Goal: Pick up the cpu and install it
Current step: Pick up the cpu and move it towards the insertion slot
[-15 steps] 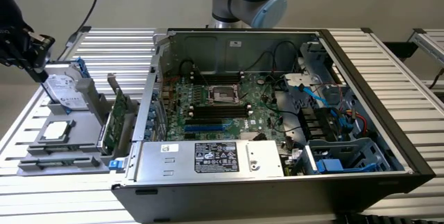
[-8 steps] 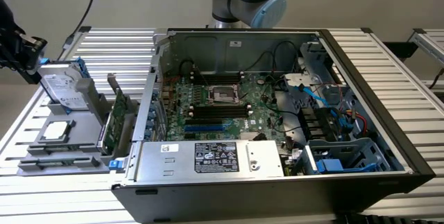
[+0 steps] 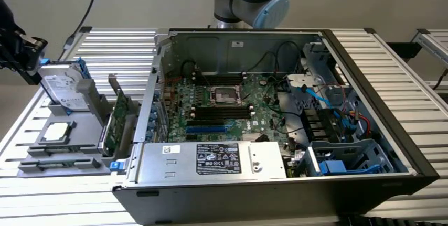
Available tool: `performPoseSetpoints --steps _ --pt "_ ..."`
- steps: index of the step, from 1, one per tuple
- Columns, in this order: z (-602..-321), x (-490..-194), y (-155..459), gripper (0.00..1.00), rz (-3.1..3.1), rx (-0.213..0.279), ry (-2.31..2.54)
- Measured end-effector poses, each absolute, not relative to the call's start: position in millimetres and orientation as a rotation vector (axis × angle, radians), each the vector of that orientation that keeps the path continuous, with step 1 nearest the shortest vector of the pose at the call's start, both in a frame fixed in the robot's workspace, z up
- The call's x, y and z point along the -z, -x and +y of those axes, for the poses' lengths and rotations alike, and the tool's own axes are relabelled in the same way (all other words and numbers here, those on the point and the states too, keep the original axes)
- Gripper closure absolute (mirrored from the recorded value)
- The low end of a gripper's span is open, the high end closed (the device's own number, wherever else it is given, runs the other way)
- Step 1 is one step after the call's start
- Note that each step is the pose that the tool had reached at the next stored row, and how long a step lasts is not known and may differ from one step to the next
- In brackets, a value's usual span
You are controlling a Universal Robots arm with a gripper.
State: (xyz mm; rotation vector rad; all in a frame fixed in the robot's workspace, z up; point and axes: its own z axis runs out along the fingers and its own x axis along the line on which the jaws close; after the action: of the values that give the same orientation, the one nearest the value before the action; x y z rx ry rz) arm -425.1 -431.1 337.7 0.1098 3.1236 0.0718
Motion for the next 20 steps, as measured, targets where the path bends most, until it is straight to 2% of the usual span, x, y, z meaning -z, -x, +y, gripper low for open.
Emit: performPoseSetpoints --steps 7,20 --pt "-431.2 -337.3 426.0 0.89 3.124 -0.074 -0.097" --pt "-431.1 -334.7 427.4 0.89 3.122 -0.081 0.243"
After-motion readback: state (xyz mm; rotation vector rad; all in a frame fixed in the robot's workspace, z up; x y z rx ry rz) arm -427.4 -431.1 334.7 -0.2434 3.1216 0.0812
